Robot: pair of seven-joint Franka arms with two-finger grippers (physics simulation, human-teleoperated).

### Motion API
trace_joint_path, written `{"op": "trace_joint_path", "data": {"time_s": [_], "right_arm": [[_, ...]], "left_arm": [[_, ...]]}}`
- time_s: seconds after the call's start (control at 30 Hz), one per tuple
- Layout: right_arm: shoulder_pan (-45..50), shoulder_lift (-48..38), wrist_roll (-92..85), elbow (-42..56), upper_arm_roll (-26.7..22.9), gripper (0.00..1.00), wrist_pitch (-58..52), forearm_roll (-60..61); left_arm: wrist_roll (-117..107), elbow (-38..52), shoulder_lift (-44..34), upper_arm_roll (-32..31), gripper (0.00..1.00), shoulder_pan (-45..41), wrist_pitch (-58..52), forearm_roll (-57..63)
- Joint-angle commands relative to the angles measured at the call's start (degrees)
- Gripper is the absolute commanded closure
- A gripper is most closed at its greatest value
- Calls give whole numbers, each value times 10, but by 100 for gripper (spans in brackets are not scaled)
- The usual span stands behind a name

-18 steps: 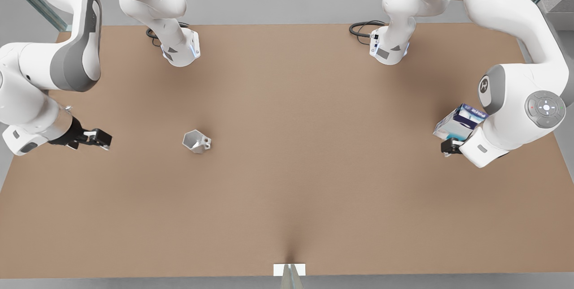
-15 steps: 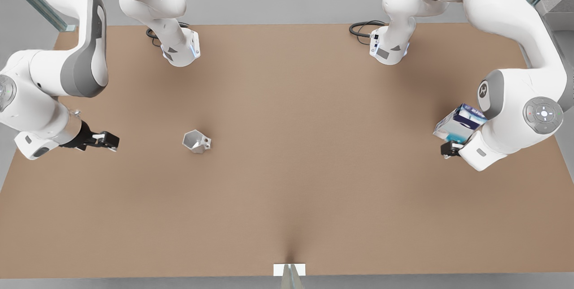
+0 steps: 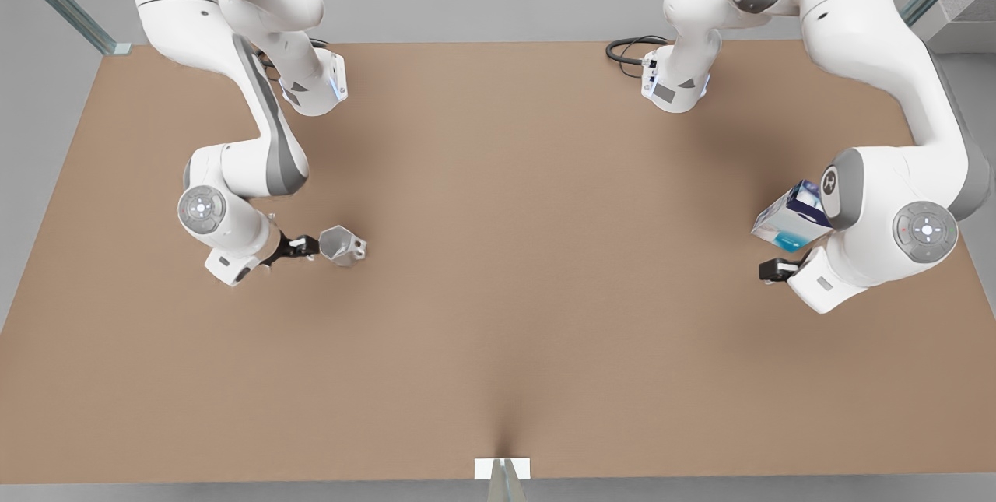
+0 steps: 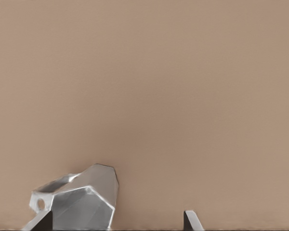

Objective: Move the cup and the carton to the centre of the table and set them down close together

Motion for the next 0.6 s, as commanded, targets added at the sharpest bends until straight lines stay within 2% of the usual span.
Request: {"op": "trace_joint_path", "data": {"time_s": [0.0,0.07,0.17,0.33,0.53,0.57], "right_arm": [[-1,-8,0,-10,1,0,1,0],[-1,-35,-3,-55,4,0,6,0],[-1,-34,-7,-65,4,0,9,20],[3,46,0,-98,4,0,59,32],[2,66,2,-123,4,0,98,37],[2,78,2,-123,4,3,106,37]], "left_arm": [[0,0,1,0,0,0,0,0],[1,0,1,0,0,0,0,0],[1,0,5,0,0,1,0,0],[1,2,13,4,0,2,0,0],[1,3,17,7,0,2,1,-1],[1,3,17,7,0,2,0,-1]]}}
